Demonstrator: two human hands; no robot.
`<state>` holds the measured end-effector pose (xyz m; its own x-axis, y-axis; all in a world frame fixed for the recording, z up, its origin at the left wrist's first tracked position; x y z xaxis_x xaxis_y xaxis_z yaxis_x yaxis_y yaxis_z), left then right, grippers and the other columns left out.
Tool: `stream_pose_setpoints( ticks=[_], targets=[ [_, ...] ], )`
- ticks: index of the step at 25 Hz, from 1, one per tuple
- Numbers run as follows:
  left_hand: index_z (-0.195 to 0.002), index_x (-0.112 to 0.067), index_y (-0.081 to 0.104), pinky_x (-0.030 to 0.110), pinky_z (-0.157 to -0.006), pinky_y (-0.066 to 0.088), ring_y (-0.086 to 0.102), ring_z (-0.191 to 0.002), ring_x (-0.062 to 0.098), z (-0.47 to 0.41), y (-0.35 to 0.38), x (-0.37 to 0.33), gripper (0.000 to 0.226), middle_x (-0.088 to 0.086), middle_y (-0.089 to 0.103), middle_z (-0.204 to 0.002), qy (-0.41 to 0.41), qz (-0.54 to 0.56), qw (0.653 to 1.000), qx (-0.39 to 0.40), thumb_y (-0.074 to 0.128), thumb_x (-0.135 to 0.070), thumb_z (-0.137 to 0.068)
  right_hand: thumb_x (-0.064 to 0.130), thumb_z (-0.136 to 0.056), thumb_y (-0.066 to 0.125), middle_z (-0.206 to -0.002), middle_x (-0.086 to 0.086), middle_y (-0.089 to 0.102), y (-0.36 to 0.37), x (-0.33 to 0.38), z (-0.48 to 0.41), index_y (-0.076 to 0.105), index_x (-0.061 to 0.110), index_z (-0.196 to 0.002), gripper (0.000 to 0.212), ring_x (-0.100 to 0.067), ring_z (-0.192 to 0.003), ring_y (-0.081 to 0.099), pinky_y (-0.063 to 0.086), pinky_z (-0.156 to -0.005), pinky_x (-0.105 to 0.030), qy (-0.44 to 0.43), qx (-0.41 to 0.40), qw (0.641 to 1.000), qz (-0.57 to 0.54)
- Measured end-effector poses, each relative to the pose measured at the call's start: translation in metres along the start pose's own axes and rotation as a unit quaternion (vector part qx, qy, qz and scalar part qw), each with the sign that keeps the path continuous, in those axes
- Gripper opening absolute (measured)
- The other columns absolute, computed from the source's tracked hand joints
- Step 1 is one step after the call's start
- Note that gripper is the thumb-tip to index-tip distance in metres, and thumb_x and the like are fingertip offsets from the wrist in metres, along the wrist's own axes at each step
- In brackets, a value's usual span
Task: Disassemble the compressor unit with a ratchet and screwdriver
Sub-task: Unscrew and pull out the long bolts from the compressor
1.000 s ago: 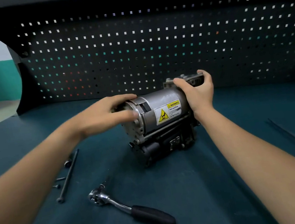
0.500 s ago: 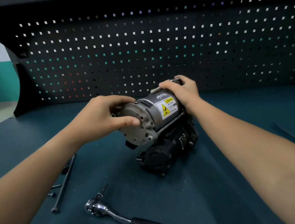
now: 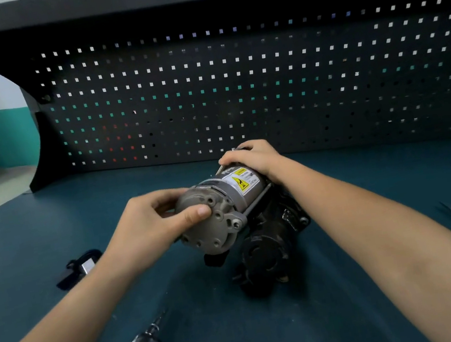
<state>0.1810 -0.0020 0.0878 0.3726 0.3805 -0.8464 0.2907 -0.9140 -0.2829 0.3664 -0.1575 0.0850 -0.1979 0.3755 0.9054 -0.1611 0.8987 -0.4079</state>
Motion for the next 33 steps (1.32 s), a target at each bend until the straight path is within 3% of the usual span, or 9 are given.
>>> stream_pose_setpoints(
  ticks=[3, 5, 9, 11, 17, 19, 24, 28, 33],
  targets=[
    [-0.076, -0.026, 0.067, 0.007, -0.056, 0.047, 0.064, -0.064, -0.008, 0.012, 0.005, 0.022, 0.018, -0.02, 0.071, -0.069, -0.037, 0.026, 0.999, 0.002, 0.076, -0.013, -0.069, 0.048, -0.034, 0.076, -0.063, 0.005, 0.066, 0.016, -0.005, -0.001, 0.065, 0.016, -0.064, 0.045, -0.011, -0.062, 0.061, 0.048, -0.057, -0.023, 0.011, 0.043, 0.994, 0.097],
    [-0.077, -0.024, 0.068, 0.008, -0.057, 0.049, 0.066, -0.066, -0.005, 0.015, 0.011, 0.028, 0.016, -0.017, 0.072, -0.071, -0.05, 0.043, 0.998, 0.001, 0.077, -0.015, -0.068, 0.049, -0.033, 0.076, -0.066, 0.004, 0.065, 0.016, -0.008, -0.002, 0.065, 0.016, -0.069, 0.05, -0.013, -0.065, 0.06, 0.049, -0.061, -0.027, 0.013, 0.047, 0.99, 0.132],
    [-0.104, -0.042, 0.055, 0.014, -0.074, 0.051, 0.067, -0.083, 0.0, 0.02, 0.023, 0.029, 0.055, -0.008, 0.072, -0.089, -0.054, -0.023, 0.993, 0.101, 0.07, -0.046, -0.051, 0.047, -0.064, 0.077, -0.13, -0.002, 0.054, 0.011, -0.003, 0.003, 0.05, 0.018, -0.132, 0.079, -0.017, -0.112, 0.054, 0.043, -0.095, -0.029, -0.023, 0.052, 0.99, 0.131],
    [-0.116, -0.058, 0.038, 0.02, -0.084, 0.051, 0.067, -0.09, 0.005, 0.025, 0.032, 0.031, 0.065, -0.005, 0.067, -0.101, -0.06, -0.076, 0.978, 0.186, 0.067, -0.049, -0.058, 0.048, -0.077, 0.068, -0.142, -0.005, 0.043, 0.001, 0.012, 0.017, 0.042, 0.02, -0.139, 0.073, -0.018, -0.126, 0.044, 0.033, -0.099, -0.025, -0.054, 0.034, 0.993, 0.101],
    [-0.113, -0.056, 0.044, 0.019, -0.085, 0.05, 0.067, -0.088, 0.006, 0.026, 0.04, 0.014, 0.053, -0.007, 0.068, -0.101, 0.004, -0.134, 0.973, 0.189, 0.062, -0.055, -0.063, 0.054, -0.086, 0.052, -0.116, 0.025, 0.055, -0.035, 0.028, 0.115, 0.058, 0.034, -0.12, 0.04, 0.004, -0.107, 0.049, 0.033, -0.081, -0.006, -0.096, 0.128, 0.965, 0.208],
    [-0.122, -0.049, 0.047, 0.021, -0.086, 0.05, 0.068, -0.085, 0.003, 0.027, 0.045, 0.01, 0.054, -0.006, 0.07, -0.097, 0.005, -0.156, 0.97, 0.186, 0.068, -0.048, -0.072, 0.055, -0.088, 0.047, -0.118, 0.029, 0.048, -0.037, 0.013, 0.148, 0.054, 0.035, -0.126, 0.043, 0.008, -0.112, 0.042, 0.029, -0.087, -0.006, -0.087, 0.168, 0.95, 0.249],
    [-0.128, -0.035, 0.053, 0.02, -0.084, 0.047, 0.065, -0.086, 0.008, 0.029, 0.064, -0.004, 0.055, -0.002, 0.072, -0.087, 0.022, -0.194, 0.966, 0.168, 0.072, -0.04, -0.077, 0.055, -0.087, 0.049, -0.152, 0.018, 0.02, -0.043, -0.015, 0.184, 0.03, 0.037, -0.143, 0.061, 0.004, -0.138, 0.01, 0.009, -0.104, -0.015, -0.053, 0.17, 0.939, 0.294],
    [-0.129, -0.032, 0.053, 0.012, -0.069, 0.038, 0.06, -0.081, 0.002, 0.031, 0.068, -0.01, 0.055, -0.021, 0.059, -0.077, 0.021, -0.201, 0.965, 0.166, 0.072, -0.038, -0.078, 0.056, -0.088, 0.048, -0.155, 0.011, 0.015, -0.041, -0.015, 0.193, 0.025, 0.032, -0.146, 0.067, -0.005, -0.142, 0.009, 0.01, -0.105, -0.021, -0.006, 0.177, 0.95, 0.257],
    [-0.135, -0.029, 0.048, 0.024, -0.093, 0.043, 0.063, -0.101, 0.011, 0.031, 0.073, -0.004, 0.055, -0.006, 0.065, -0.1, 0.006, -0.16, 0.969, 0.189, 0.069, -0.03, -0.083, 0.047, -0.089, 0.055, -0.156, 0.008, 0.015, -0.039, -0.006, 0.205, 0.027, 0.026, -0.146, 0.067, -0.006, -0.142, 0.009, 0.009, -0.11, -0.022, -0.013, 0.148, 0.952, 0.268]
  ],
)
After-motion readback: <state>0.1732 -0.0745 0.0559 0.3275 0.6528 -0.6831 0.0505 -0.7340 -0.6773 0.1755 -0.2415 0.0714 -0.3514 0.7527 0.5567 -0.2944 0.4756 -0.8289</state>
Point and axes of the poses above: each hand's wrist, its own z-axis away from the middle knuckle, its own y-axis out of the palm, x = y × z, the point moved 7 cm from there along -z, towards the middle knuckle
